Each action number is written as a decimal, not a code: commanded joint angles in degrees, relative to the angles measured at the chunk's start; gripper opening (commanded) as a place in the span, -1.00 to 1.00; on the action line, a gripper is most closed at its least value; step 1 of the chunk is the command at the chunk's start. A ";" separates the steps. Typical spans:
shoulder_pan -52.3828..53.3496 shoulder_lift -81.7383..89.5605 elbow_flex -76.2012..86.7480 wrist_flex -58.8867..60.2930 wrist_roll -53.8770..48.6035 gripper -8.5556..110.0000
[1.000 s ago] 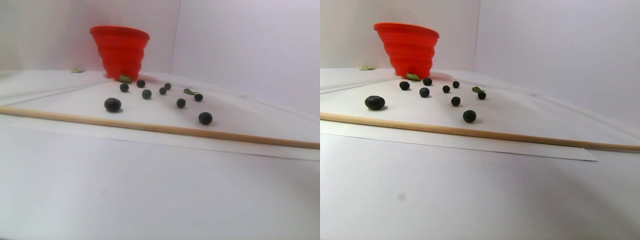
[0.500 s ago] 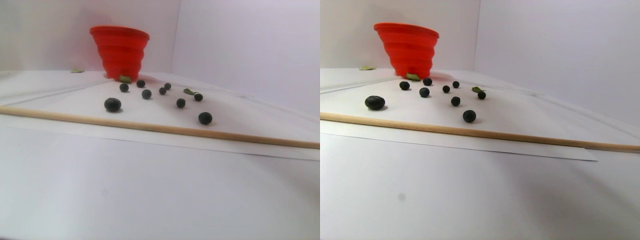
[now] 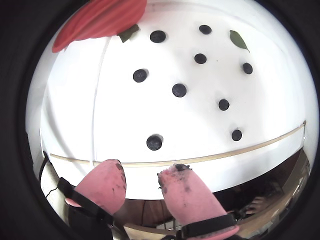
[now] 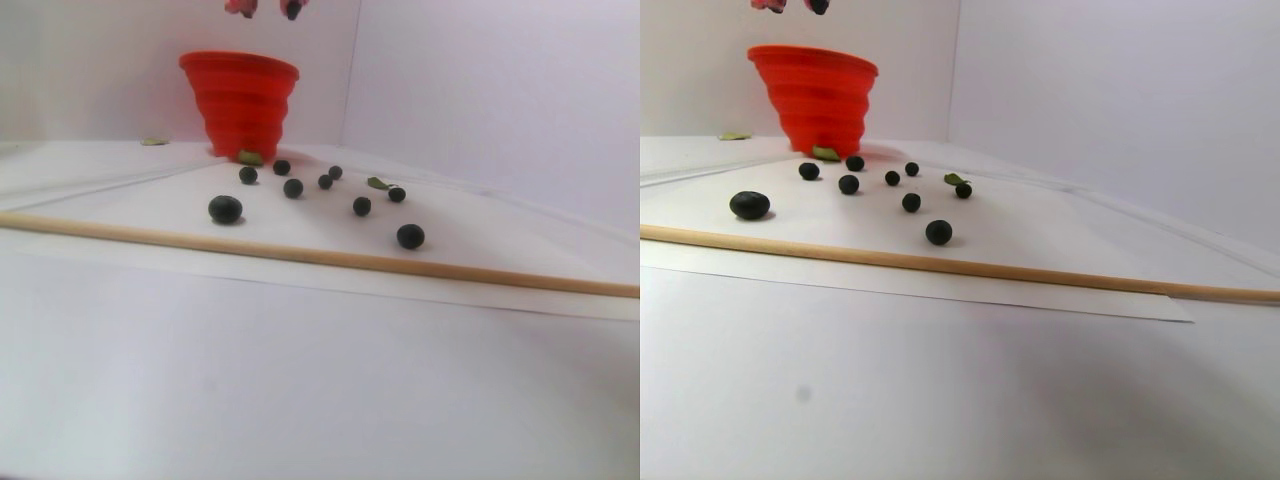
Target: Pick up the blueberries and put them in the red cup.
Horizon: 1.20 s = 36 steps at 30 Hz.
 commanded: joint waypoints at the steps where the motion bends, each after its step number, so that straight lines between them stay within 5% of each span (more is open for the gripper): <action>1: 0.09 2.20 0.44 -3.60 -1.58 -0.62; 36: 0.09 -8.70 15.64 -33.66 -5.80 -0.59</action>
